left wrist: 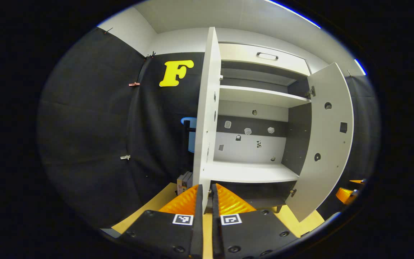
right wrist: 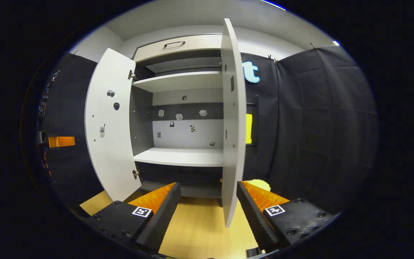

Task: Open the right door of the double-door shoe cabinet with the right hand, and open the left door with the left hand.

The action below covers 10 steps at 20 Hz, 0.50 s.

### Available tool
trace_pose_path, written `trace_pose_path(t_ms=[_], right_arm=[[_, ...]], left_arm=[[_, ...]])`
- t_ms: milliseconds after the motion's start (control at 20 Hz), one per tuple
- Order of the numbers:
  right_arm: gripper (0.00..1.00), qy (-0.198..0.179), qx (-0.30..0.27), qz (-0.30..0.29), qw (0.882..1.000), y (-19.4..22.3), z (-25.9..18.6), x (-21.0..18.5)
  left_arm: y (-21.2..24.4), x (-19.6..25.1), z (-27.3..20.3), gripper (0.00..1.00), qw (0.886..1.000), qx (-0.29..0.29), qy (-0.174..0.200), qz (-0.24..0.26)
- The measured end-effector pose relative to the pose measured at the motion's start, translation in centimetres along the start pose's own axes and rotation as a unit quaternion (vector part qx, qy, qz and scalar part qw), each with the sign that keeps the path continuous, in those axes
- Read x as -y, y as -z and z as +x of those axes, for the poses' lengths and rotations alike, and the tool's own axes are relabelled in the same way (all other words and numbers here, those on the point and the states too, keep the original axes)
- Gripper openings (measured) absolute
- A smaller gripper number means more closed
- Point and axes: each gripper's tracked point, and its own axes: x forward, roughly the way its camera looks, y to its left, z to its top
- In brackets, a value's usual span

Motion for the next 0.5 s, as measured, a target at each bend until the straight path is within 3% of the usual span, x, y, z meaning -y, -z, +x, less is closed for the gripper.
trace_pose_path(t_ms=[250, 400, 500], right_arm=[[0.98, 0.006, 0.019, 0.019, 1.000, -2.1, -2.2, 3.4], [0.98, 0.016, 0.021, 0.034, 0.999, -2.5, -3.0, 4.1], [0.98, 0.025, 0.018, 0.043, 0.999, -2.1, -3.4, 4.3]], left_arm=[[-0.5, 2.3, -3.9, 0.82, 0.999, 0.031, -0.022, 0.037], [-0.4, 3.6, -4.6, 0.96, 0.997, 0.037, -0.024, 0.060], [-0.3, 4.2, -4.6, 0.96, 0.997, 0.043, -0.021, 0.063]])
